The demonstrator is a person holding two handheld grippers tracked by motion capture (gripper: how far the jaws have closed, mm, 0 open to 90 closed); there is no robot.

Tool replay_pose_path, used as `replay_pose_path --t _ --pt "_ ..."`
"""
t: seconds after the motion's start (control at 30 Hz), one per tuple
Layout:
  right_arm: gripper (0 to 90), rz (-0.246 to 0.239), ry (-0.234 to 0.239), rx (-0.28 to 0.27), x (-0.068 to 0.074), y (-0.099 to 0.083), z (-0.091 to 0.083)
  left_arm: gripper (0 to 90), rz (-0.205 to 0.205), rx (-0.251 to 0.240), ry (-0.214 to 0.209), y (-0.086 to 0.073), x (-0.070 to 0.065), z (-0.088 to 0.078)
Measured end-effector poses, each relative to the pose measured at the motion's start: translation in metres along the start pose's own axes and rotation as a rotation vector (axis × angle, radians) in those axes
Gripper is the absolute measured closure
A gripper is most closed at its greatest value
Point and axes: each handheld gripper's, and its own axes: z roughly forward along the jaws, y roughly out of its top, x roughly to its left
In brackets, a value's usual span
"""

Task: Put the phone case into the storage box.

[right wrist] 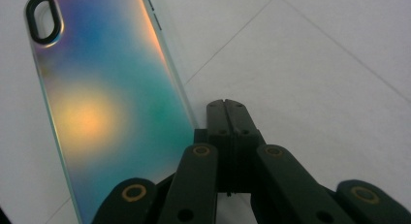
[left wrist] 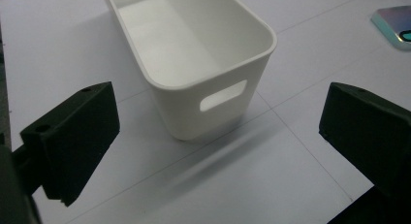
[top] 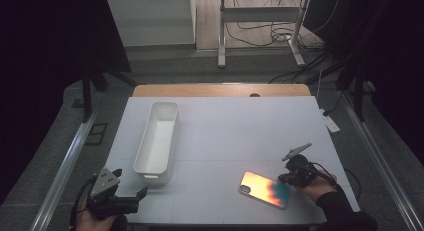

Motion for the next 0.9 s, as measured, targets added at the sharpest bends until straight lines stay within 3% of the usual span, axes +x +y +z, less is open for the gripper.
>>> replay_pose_path --t 0.37,0.57,0.9 --pt "89.0 -0.016 0.017 0.010 0.012 -0.012 -0.004 1.5 0.002 0.002 0.000 0.000 0.000 0.000" --pt "88.7 -0.013 0.011 -0.017 0.012 -0.012 -0.008 1.5 0.001 0.001 0.002 0.000 0.000 0.000" --pt "69.4 -0.041 -0.015 -0.080 0.019 -0.016 -0.021 1.5 0.001 0.002 0.002 0.000 0.000 0.000"
